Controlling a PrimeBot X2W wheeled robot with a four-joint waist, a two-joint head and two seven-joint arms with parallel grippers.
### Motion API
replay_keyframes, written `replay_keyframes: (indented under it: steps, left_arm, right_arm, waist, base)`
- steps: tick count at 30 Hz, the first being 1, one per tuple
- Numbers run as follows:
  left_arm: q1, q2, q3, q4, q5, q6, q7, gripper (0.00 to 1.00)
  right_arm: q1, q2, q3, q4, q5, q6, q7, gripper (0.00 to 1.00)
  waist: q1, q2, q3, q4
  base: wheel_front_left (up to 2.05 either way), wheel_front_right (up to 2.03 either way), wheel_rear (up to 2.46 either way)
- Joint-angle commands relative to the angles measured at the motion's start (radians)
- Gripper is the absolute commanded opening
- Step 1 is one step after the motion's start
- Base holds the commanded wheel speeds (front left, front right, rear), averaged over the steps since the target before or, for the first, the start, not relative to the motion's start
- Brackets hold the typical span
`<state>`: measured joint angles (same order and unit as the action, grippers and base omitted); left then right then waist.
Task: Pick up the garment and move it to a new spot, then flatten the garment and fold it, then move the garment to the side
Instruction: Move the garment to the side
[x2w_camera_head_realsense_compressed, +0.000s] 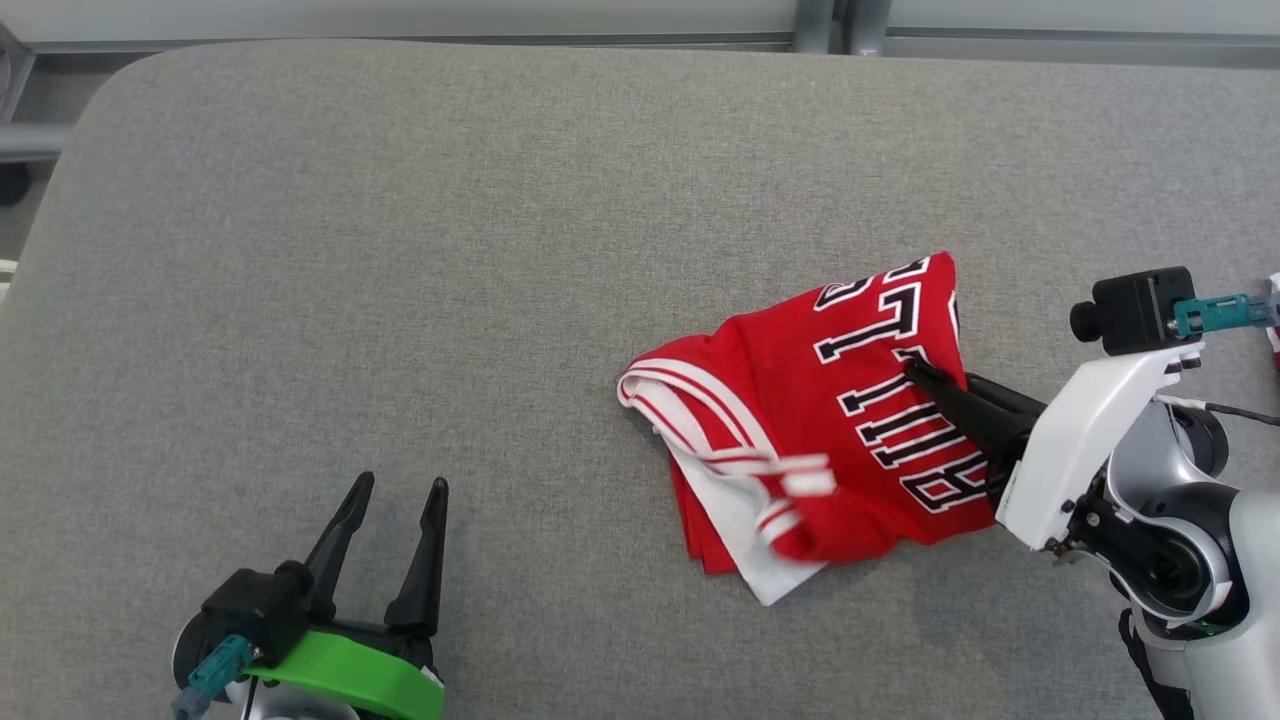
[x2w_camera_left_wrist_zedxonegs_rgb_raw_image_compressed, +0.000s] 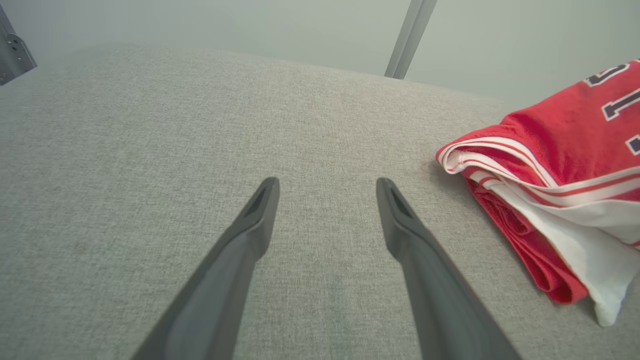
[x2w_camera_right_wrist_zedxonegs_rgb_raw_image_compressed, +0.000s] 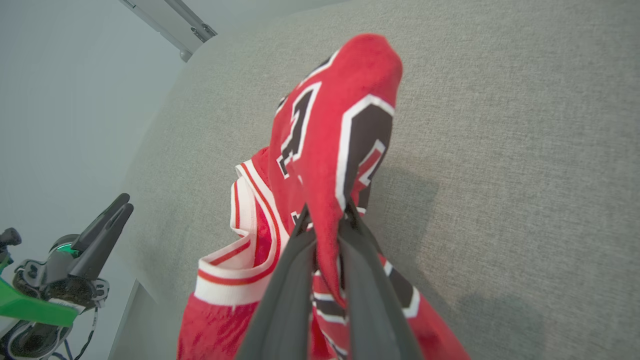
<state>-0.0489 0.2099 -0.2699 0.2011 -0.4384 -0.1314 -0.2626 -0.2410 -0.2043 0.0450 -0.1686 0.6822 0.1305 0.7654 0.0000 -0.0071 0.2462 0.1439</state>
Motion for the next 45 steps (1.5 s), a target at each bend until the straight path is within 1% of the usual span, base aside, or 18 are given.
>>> replay_keyframes:
  steps: [1, 5, 11, 17, 23, 26, 30, 33, 38, 41, 45]
  left_arm:
    - [0.006, -0.003, 0.003, -0.001, 0.004, 0.001, -0.003, 1.0]
    - [0.005, -0.006, 0.008, -0.004, 0.006, 0.001, -0.002, 1.0]
    - [-0.004, 0.009, 0.02, -0.018, 0.009, 0.001, -0.003, 1.0]
    - [0.012, 0.032, 0.04, -0.048, 0.029, 0.001, -0.002, 1.0]
    - [0.016, 0.059, 0.051, -0.074, 0.047, 0.001, -0.003, 1.0]
    - [0.013, 0.074, 0.053, -0.081, 0.047, 0.001, -0.003, 1.0]
    - [0.003, 0.092, 0.043, -0.088, 0.056, 0.001, -0.002, 1.0]
    - [-0.001, 0.106, 0.035, -0.092, 0.055, 0.001, -0.003, 1.0]
    - [-0.006, 0.117, 0.031, -0.099, 0.05, 0.001, -0.002, 1.0]
    - [-0.02, 0.123, 0.021, -0.106, 0.05, 0.001, 0.001, 1.0]
    - [-0.031, 0.129, 0.005, -0.109, 0.046, 0.001, 0.006, 1.0]
  right_arm:
    - [0.014, -0.008, 0.007, -0.03, 0.007, 0.0, 0.012, 0.0]
    - [0.031, -0.009, 0.018, -0.1, 0.013, 0.0, 0.056, 0.0]
    - [0.023, -0.005, -0.005, -0.131, -0.012, 0.0, 0.089, 0.0]
    - [0.013, 0.011, -0.007, -0.117, -0.017, 0.001, 0.082, 0.0]
    - [0.031, 0.025, -0.013, -0.089, -0.014, 0.0, 0.039, 0.0]
    - [0.046, 0.02, -0.031, -0.074, -0.018, 0.0, 0.01, 0.0]
    - [0.056, 0.021, -0.052, -0.054, -0.02, 0.0, -0.024, 0.0]
    - [0.052, 0.013, -0.07, -0.037, -0.027, 0.0, -0.051, 0.0]
    - [0.004, -0.009, -0.094, -0.01, -0.063, 0.001, -0.085, 0.0]
    - [-0.05, -0.029, -0.103, 0.025, -0.106, 0.0, -0.1, 0.0]
    - [-0.155, -0.058, -0.12, 0.088, -0.151, 0.0, -0.081, 0.0]
  waist:
    - [0.0, 0.0071, -0.002, -0.005]
    - [0.0, 0.0071, -0.002, -0.018]
    - [0.0, 0.0071, 0.013, -0.065]
    - [0.0, 0.0071, 0.016, -0.168]
    - [0.0, 0.0071, 0.022, -0.286]
    - [0.0, 0.0071, 0.028, -0.331]
    - [0.0, 0.0071, 0.048, -0.374]
    - [0.0, 0.0071, 0.063, -0.39]
    - [0.0, 0.0071, 0.081, -0.39]
    - [0.0, 0.0071, 0.099, -0.377]
    - [0.0, 0.0071, 0.114, -0.358]
  base:
    - [0.0, 0.0, 0.0]
    - [0.0, 0.0, 0.0]
    - [0.0, 0.0, 0.0]
    - [0.0, 0.0, 0.0]
    - [0.0, 0.0, 0.0]
    - [0.0, 0.0, 0.0]
    - [0.0, 0.0, 0.0]
    - [0.0, 0.0, 0.0]
    - [0.0, 0.0, 0.0]
    - [0.0, 0.0, 0.0]
    - [0.0, 0.0, 0.0]
